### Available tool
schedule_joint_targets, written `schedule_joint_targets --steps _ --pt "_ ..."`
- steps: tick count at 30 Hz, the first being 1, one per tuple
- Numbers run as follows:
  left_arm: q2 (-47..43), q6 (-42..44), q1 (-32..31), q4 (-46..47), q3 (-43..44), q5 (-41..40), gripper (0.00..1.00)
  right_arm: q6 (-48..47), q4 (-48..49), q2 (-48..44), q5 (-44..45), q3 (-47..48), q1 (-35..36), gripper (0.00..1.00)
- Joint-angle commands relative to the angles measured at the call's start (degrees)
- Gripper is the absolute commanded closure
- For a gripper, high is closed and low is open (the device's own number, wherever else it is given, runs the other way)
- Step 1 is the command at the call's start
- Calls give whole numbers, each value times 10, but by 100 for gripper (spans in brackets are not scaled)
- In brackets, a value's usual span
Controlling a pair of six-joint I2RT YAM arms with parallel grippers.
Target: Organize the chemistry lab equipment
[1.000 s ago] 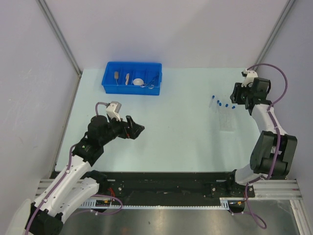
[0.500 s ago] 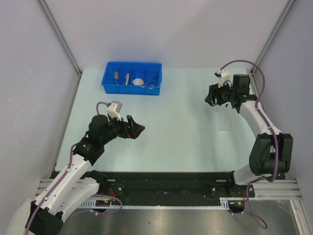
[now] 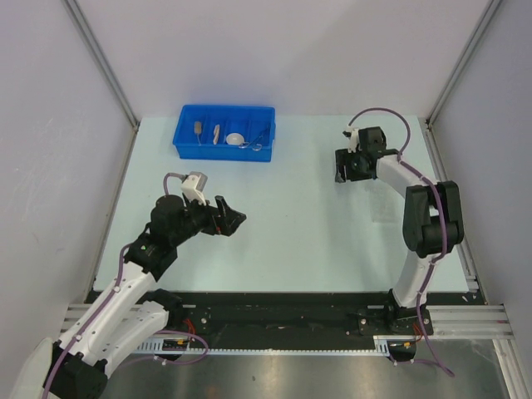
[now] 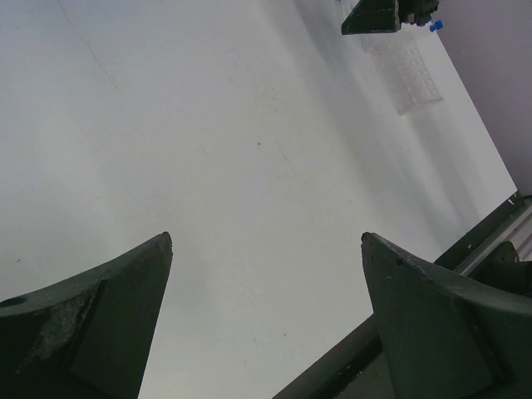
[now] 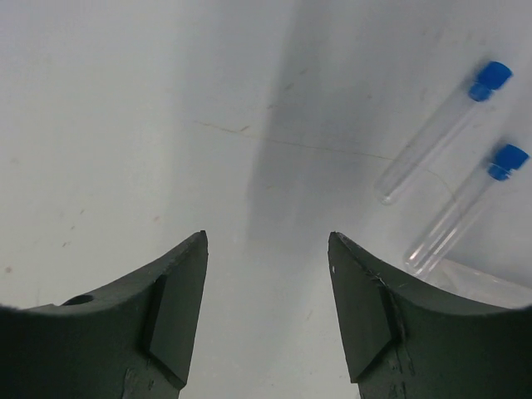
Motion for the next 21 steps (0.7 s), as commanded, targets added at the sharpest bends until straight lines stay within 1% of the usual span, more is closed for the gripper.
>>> schedule_joint_targets --steps 1,3,5,7,8,12,15,17,18,21 --pt "-1 -5 5 9 -3 -1 0 52 10 22 112 58 -1 36" --pt "1 -4 5 8 -2 -1 0 54 -2 51 119 77 -1 38" --pt "2 -3 5 7 -2 -2 0 56 -11 81 145 112 -1 43" --pt "3 -1 5 6 -1 -5 0 57 -27 101 170 137 -1 44" --pt "3 0 5 5 -1 -6 0 57 -30 114 180 153 -1 47" --pt "7 1 5 6 -2 -11 0 58 -34 132 220 168 -8 49" --pt "15 2 5 9 -1 -7 0 59 -34 140 233 175 -14 50" --pt "22 3 5 12 1 -7 0 57 -34 142 235 175 -16 51" --pt "23 3 5 13 2 -6 0 57 -34 144 235 175 -18 54" --pt "25 3 5 16 3 -5 0 57 -36 149 232 173 -19 54"
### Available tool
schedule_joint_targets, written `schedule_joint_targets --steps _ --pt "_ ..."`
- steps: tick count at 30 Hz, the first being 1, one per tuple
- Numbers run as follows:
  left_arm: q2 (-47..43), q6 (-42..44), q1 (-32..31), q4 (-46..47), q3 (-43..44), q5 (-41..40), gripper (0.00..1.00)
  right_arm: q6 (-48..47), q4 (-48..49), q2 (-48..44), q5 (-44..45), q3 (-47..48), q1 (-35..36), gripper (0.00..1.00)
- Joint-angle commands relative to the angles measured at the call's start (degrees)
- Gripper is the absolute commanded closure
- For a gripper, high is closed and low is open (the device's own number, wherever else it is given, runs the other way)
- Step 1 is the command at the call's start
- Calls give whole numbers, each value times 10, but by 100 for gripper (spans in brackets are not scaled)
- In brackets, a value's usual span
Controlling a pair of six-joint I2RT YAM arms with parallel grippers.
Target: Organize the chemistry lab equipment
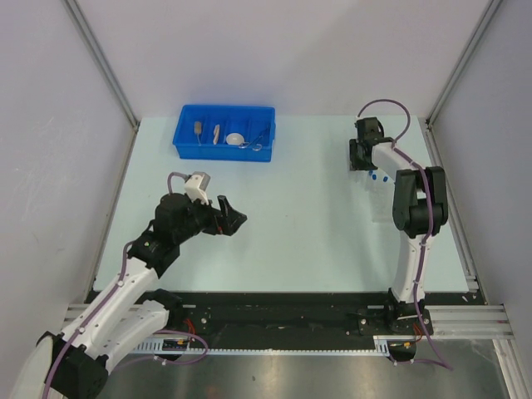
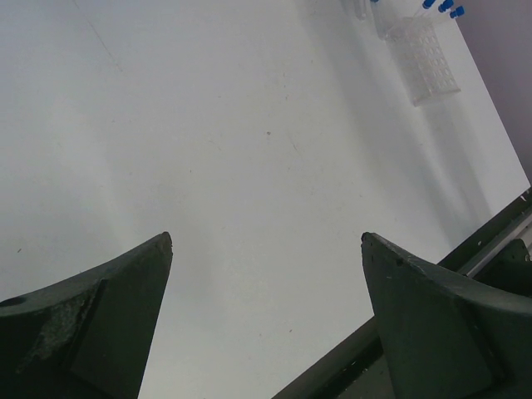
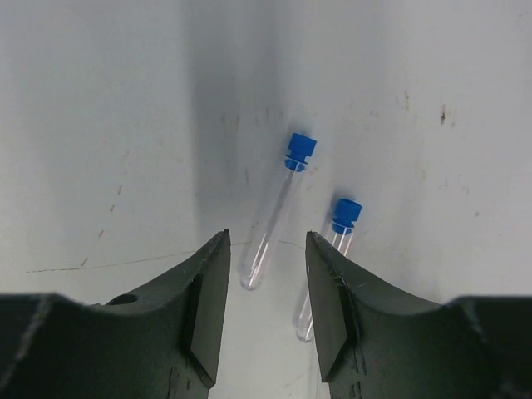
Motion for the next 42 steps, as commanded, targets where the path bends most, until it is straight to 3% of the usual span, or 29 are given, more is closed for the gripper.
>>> schedule_joint_targets --steps 1,9,23,29,38,42 --pt "2 3 5 18 3 0 0 6 -4 11 15 23 -5 54" --pt "-6 2 5 12 1 -2 1 21 -15 32 -37 31 -26 60" --pt "0 -25 5 36 -4 29 0 5 -23 22 -75 11 -12 85" --pt "15 -129 5 168 -59 107 0 12 0 -49 -220 -44 -1 90" --pt "140 -395 5 524 -149 160 1 45 47 -205 -471 -159 56 90" --pt "214 -476 1 691 -150 165 8 51 92 -252 -591 -204 89 91"
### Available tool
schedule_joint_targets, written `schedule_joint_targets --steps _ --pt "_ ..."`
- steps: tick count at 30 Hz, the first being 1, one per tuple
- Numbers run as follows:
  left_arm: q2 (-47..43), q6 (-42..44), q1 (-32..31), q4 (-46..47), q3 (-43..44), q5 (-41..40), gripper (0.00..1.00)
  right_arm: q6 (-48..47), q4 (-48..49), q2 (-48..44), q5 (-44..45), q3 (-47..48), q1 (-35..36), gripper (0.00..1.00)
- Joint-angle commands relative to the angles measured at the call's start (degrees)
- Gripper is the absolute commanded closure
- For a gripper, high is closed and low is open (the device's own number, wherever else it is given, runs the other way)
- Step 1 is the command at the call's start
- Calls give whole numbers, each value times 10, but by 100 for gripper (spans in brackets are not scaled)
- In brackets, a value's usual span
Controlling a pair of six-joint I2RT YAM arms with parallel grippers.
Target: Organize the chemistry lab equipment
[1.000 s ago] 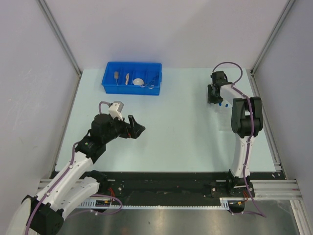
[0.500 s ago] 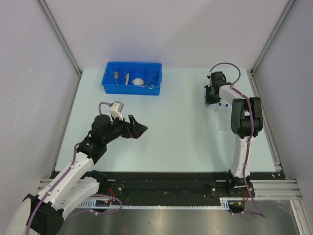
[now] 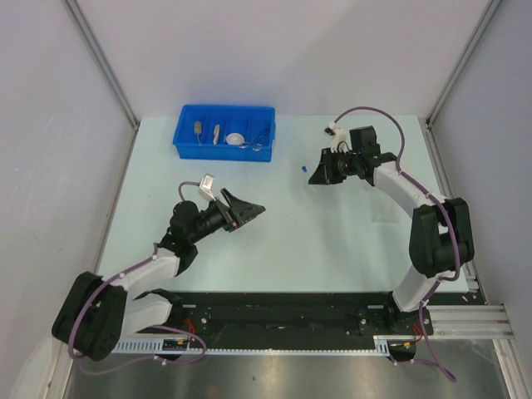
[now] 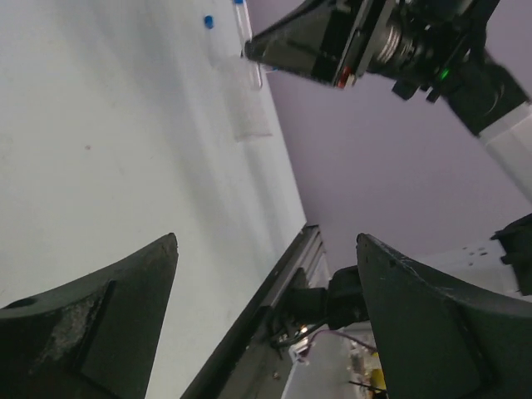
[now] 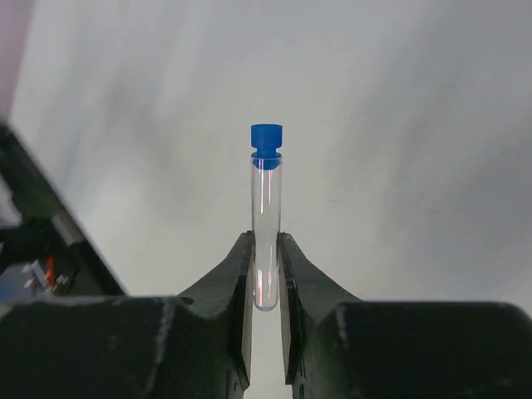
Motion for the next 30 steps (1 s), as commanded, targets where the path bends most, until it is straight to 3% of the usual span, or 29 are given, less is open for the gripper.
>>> schedule_joint_targets --steps 1,3,10,13,21,25,30 --pt "65 -129 -3 251 6 20 9 12 60 -57 -186 -43 35 91" --pt "101 -135 -10 287 22 5 12 6 70 -66 -234 -55 54 91" --pt "175 -140 -60 309 60 -65 22 18 85 -76 -274 -61 90 91" --pt "195 -136 -83 309 68 -94 33 25 93 -75 -280 -62 94 91" --pt "190 -101 -116 215 84 -163 43 49 120 -83 -293 -75 97 91" --pt "186 -83 -126 186 103 -187 56 63 135 -83 -297 -82 98 91" --pt "195 -71 -137 166 119 -205 57 69 141 -84 -303 -84 100 91"
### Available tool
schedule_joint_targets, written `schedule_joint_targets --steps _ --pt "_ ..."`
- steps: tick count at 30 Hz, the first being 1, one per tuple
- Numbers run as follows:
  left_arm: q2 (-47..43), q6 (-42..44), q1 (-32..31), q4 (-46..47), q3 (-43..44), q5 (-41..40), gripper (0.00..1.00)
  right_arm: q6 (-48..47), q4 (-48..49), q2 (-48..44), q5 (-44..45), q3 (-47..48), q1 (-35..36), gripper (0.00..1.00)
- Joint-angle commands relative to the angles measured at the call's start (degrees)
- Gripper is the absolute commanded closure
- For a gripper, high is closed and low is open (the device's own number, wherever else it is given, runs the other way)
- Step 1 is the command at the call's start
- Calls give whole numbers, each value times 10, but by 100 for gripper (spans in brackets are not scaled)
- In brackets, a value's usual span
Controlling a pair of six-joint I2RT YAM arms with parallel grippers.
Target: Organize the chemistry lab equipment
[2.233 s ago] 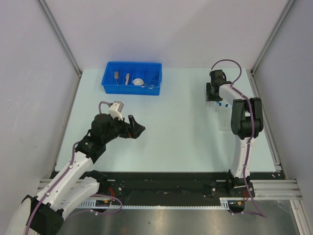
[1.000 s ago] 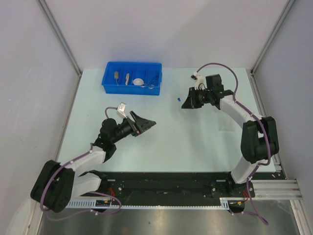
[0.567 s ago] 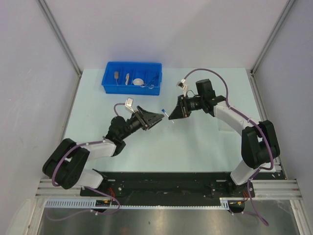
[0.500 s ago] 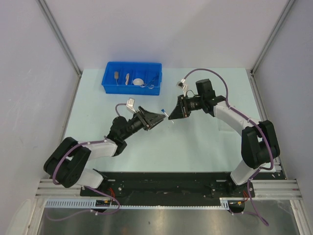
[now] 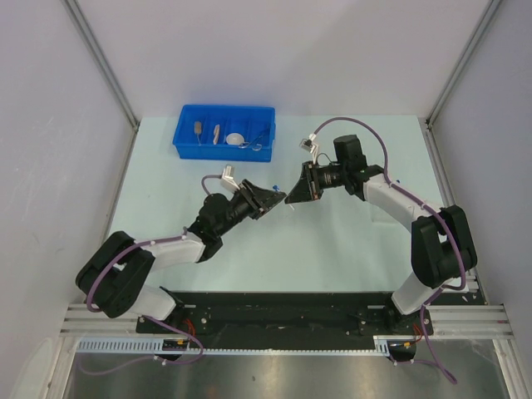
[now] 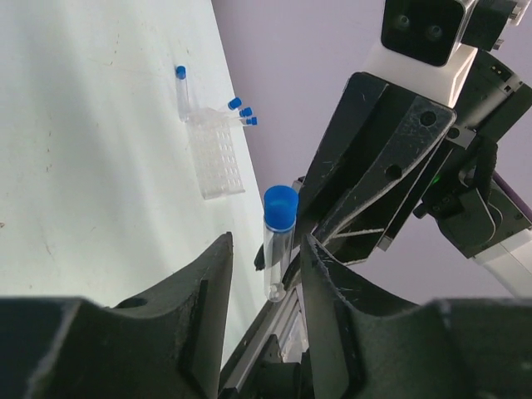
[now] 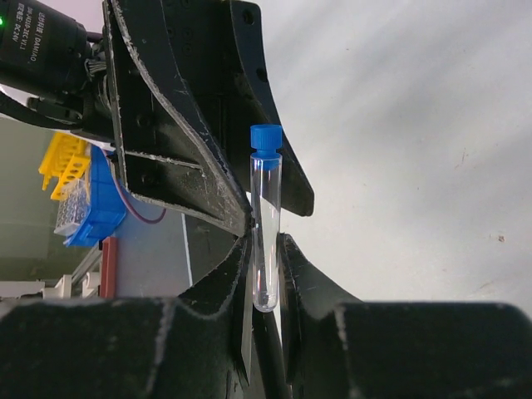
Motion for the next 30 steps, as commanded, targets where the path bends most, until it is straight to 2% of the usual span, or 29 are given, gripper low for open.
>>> schedule_joint_targets --steps 1,12,16,18,19,20,22,23,26,30 --pt "-2 24 -12 -6 29 -35 58 12 28 -23 -20 -4 5 91" --pt "9 31 -18 11 36 -38 79 1 27 -26 -14 -11 10 89" --pt "-11 68 -18 -19 38 -33 87 -33 3 -32 -10 -11 17 82" --pt "-33 110 -18 -41 37 -26 89 -74 -20 -39 -13 -11 16 66" --pt "-41 126 -16 -62 37 -20 89 -138 -58 -48 -14 -11 16 59" --pt "-50 143 -14 -77 37 -13 89 -176 -82 -55 -16 -11 15 43" --pt "-78 199 -6 -130 39 19 90 -264 -164 -66 -17 -11 16 27" --pt "-87 219 -2 -144 39 37 90 -340 -190 -82 -12 -11 15 16" --pt "-122 326 2 -222 39 96 90 -420 -251 -112 5 -11 13 6" --pt "-155 421 1 -301 33 189 89 -410 -258 -131 -13 -1 4 3"
